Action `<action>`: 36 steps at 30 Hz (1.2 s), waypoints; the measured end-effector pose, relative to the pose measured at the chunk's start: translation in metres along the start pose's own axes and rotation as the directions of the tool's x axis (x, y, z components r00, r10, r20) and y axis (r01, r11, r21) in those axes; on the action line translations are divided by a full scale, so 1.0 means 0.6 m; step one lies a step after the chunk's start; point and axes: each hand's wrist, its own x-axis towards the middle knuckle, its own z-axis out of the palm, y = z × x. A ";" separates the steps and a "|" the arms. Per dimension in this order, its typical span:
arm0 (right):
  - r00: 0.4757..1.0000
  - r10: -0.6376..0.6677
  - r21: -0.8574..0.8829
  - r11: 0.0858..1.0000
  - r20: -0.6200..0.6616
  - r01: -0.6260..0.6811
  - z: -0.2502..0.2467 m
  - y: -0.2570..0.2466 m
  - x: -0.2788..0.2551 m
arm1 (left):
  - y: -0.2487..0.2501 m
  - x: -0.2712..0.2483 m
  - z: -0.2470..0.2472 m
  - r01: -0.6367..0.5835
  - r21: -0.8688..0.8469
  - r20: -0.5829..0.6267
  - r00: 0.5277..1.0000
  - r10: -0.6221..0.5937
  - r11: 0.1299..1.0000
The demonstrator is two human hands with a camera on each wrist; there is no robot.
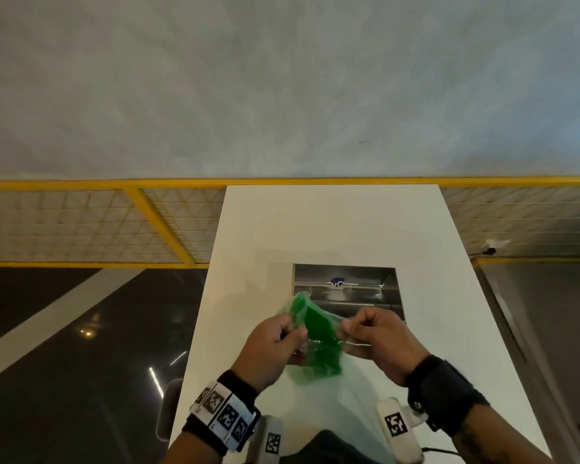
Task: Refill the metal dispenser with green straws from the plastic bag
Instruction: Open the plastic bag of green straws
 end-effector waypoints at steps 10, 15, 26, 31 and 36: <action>0.953 -0.301 -0.546 0.802 -0.019 0.242 -0.031 -0.001 -0.007 | -0.001 -0.023 -0.022 -0.006 0.207 -0.222 0.974 0.053 0.978; 0.927 -0.372 -0.708 0.644 0.044 0.292 -0.046 -0.012 -0.011 | -0.004 -0.038 -0.044 0.066 0.240 -0.182 0.983 -0.022 0.968; 0.821 -0.352 -0.750 0.351 0.450 0.561 0.001 -0.023 -0.034 | -0.014 -0.059 0.002 -0.276 0.458 -0.041 0.943 0.331 0.845; 0.896 -0.136 -0.705 0.573 0.422 0.419 -0.007 -0.003 -0.027 | -0.041 -0.061 -0.013 -0.138 0.328 -0.001 0.989 0.147 0.935; 0.896 -0.036 -0.513 0.809 0.442 0.286 0.007 0.004 -0.012 | -0.065 -0.028 -0.030 -0.221 0.412 0.204 0.968 0.147 0.884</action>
